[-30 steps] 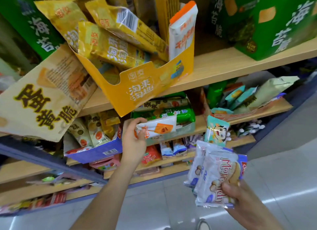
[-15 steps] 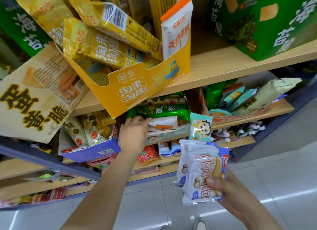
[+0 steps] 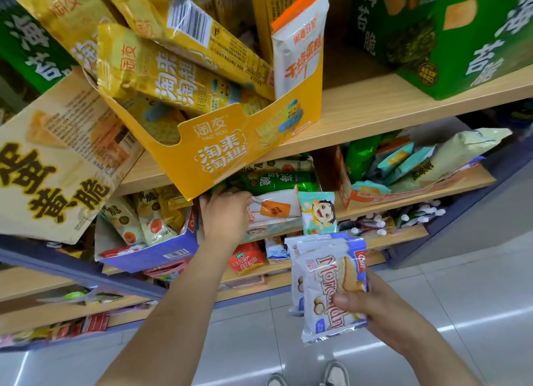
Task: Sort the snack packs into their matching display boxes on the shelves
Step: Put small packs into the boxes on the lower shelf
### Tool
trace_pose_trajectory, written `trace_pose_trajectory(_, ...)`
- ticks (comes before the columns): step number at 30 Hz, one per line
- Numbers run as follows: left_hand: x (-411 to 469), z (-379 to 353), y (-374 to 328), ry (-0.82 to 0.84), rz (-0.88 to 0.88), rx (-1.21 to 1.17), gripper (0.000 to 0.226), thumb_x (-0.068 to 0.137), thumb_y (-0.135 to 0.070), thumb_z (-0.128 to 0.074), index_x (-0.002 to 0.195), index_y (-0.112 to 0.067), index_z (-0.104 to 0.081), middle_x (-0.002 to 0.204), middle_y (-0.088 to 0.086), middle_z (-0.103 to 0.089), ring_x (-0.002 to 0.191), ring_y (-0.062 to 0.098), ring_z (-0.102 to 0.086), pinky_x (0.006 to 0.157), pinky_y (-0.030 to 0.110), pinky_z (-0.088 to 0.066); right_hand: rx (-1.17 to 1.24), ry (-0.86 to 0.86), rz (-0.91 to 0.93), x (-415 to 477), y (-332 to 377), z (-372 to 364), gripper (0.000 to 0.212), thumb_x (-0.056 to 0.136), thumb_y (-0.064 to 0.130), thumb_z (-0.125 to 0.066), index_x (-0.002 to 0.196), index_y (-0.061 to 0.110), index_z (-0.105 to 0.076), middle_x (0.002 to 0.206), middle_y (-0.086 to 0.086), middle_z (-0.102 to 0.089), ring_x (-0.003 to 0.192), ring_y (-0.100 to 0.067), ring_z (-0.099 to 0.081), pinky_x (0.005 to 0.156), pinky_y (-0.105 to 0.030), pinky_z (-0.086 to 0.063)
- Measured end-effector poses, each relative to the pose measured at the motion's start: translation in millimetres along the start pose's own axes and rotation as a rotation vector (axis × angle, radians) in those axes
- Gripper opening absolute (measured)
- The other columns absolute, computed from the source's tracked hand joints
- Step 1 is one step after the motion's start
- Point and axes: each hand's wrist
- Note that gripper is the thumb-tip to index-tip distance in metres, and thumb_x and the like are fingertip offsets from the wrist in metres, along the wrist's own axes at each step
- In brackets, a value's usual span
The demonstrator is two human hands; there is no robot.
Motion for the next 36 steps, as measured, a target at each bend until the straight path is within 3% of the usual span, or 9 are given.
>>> trace_pose_trajectory(6, -7, -2, -6, -0.131, 0.068, -0.086, 0.019, 0.086, -0.025, -0.071, 0.103, -0.018, -0.074, 0.111, 0.012, -0.063, 0.111, 0.039, -0.048, 0.087, 0.047, -0.040, -0.131, -0.013, 0.000, -3, 12, -6, 0.085, 0.045, 0.022, -0.090, 0.123, 0.014, -0.056, 0.105, -0.009, -0.076, 0.096, -0.026, -0.073, 0.074, -0.028, -0.057)
trace_pose_trajectory(9, -22, 11, -10, -0.190, 0.063, -0.422, 0.019, 0.086, -0.017, -0.072, 0.105, -0.016, -0.071, 0.103, 0.009, -0.062, 0.097, 0.029, -0.058, 0.079, 0.041, -0.052, -0.204, -0.049, -0.002, -8, 20, -10, 0.070, 0.057, 0.009, -0.090, 0.117, 0.022, -0.056, 0.100, 0.000, -0.077, 0.091, -0.018, -0.074, 0.071, -0.022, -0.056)
trace_pose_trajectory(12, -46, 43, -28, 0.077, 0.180, -0.980, 0.017, 0.097, -0.033, -0.056, 0.094, -0.024, -0.070, 0.090, -0.009, -0.070, 0.091, 0.014, -0.066, 0.074, 0.026, -0.052, -0.232, -0.109, 0.041, -9, 23, -11, 0.063, 0.065, 0.000, -0.085, 0.116, 0.023, -0.058, 0.097, 0.004, -0.077, 0.088, -0.014, -0.074, 0.068, -0.020, -0.057)
trace_pose_trajectory(16, -86, 73, -43, 0.719, 0.184, -1.488, 0.047, 0.084, -0.058, -0.059, 0.129, -0.049, -0.052, 0.123, -0.011, -0.067, 0.113, 0.016, -0.065, 0.094, 0.041, -0.053, -0.271, -0.153, 0.097, -7, 25, -15, 0.070, 0.065, 0.016, -0.091, 0.125, 0.022, -0.056, 0.106, 0.003, -0.076, 0.097, -0.016, -0.073, 0.077, -0.026, -0.059)
trace_pose_trajectory(19, -109, 73, -61, 0.709, 0.127, -1.555, 0.089, 0.075, -0.012, -0.082, 0.143, -0.041, -0.031, 0.121, -0.007, -0.069, 0.112, 0.017, -0.066, 0.088, 0.032, -0.056, -0.309, -0.164, 0.174, -7, 25, -22, 0.070, 0.060, 0.031, -0.089, 0.122, 0.036, -0.058, 0.115, 0.002, -0.072, 0.104, -0.013, -0.070, 0.076, -0.023, -0.056)
trace_pose_trajectory(24, -115, 64, -72, 0.630, 0.627, -1.905, 0.078, 0.057, -0.020, -0.083, 0.130, -0.015, -0.057, 0.112, 0.017, -0.072, 0.093, 0.034, -0.072, 0.071, 0.042, -0.059, -0.474, -0.139, 0.165, -14, 33, -31, 0.040, 0.066, 0.074, -0.060, 0.104, 0.079, -0.047, 0.126, 0.028, -0.048, 0.128, 0.003, -0.046, 0.098, -0.016, -0.042)
trace_pose_trajectory(29, -125, 69, -81, 0.676, 0.781, -2.102, 0.043, 0.058, -0.022, -0.082, 0.098, -0.006, -0.077, 0.104, 0.021, -0.073, 0.083, 0.033, -0.074, 0.064, 0.041, -0.061, -0.328, -0.397, 0.271, -17, 34, -32, 0.039, 0.088, 0.076, -0.037, 0.110, 0.059, -0.063, 0.135, 0.020, -0.051, 0.122, 0.016, -0.045, 0.100, -0.014, -0.043)
trace_pose_trajectory(32, -129, 69, -85, 0.661, 0.769, -2.193, 0.075, 0.041, -0.028, -0.098, 0.108, -0.005, -0.075, 0.115, 0.022, -0.069, 0.097, 0.036, -0.071, 0.074, 0.045, -0.060, -0.343, -0.475, 0.364, -13, 27, -32, 0.038, 0.083, 0.049, -0.048, 0.120, 0.040, -0.058, 0.124, 0.014, -0.049, 0.105, 0.021, -0.051, 0.076, -0.006, -0.048)
trace_pose_trajectory(36, -136, 75, -89, 0.651, 0.729, -2.052, 0.091, 0.042, -0.028, -0.097, 0.124, -0.009, -0.064, 0.117, 0.021, -0.069, 0.098, 0.035, -0.071, 0.071, 0.043, -0.059, -0.422, -0.468, 0.422, -13, 20, -33, 0.040, 0.087, 0.037, -0.055, 0.127, 0.042, -0.054, 0.123, 0.015, -0.046, 0.111, 0.013, -0.052, 0.082, -0.008, -0.048)
Point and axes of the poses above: each hand's wrist, its own x-axis towards the middle knuckle, its own z-axis out of the back of the hand, y = z × x
